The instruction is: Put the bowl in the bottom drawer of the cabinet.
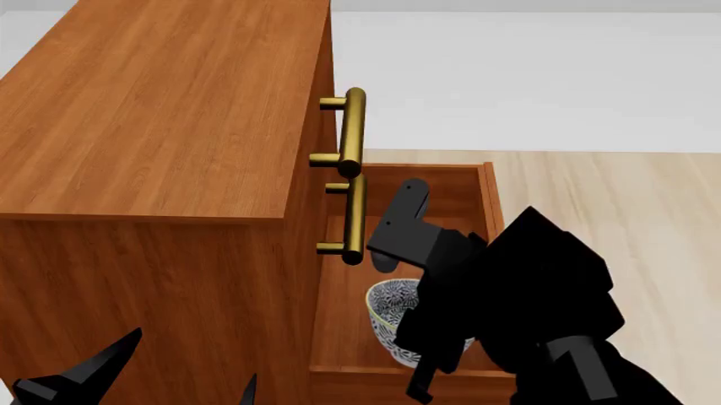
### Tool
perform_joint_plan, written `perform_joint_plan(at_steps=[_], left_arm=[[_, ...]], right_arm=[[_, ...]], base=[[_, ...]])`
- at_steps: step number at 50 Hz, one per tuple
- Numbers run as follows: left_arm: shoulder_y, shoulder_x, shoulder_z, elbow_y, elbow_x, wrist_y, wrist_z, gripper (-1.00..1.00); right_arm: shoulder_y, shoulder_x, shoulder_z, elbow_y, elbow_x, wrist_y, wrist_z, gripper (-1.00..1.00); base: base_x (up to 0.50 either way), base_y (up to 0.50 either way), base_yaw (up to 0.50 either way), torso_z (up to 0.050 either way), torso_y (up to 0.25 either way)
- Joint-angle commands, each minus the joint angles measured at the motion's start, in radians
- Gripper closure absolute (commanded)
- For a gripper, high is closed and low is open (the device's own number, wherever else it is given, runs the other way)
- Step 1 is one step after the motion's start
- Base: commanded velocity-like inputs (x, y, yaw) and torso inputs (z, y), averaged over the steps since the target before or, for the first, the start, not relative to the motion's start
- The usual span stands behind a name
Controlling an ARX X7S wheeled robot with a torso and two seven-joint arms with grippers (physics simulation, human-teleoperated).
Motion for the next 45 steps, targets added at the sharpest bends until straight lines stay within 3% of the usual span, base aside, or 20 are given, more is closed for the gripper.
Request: perform_joint_plan(at_steps=[1, 45], left_arm=[[0.001, -0.002, 0.0, -0.004, 0.0, 0.007, 0.0, -1.0], [-0.007, -0.005, 0.012, 0.007, -0.004, -0.009, -0.009, -1.0]], right_arm=[[0.001, -0.003, 0.007, -0.001, 0.0, -0.009, 0.0, 1.0], [0.019, -0.019, -0.017, 0.0, -0.001, 0.019, 0.021, 1.0]], base=[[0.0, 0.0, 0.0, 0.0, 0.0], [0.0, 0.0, 0.0, 0.0, 0.0]])
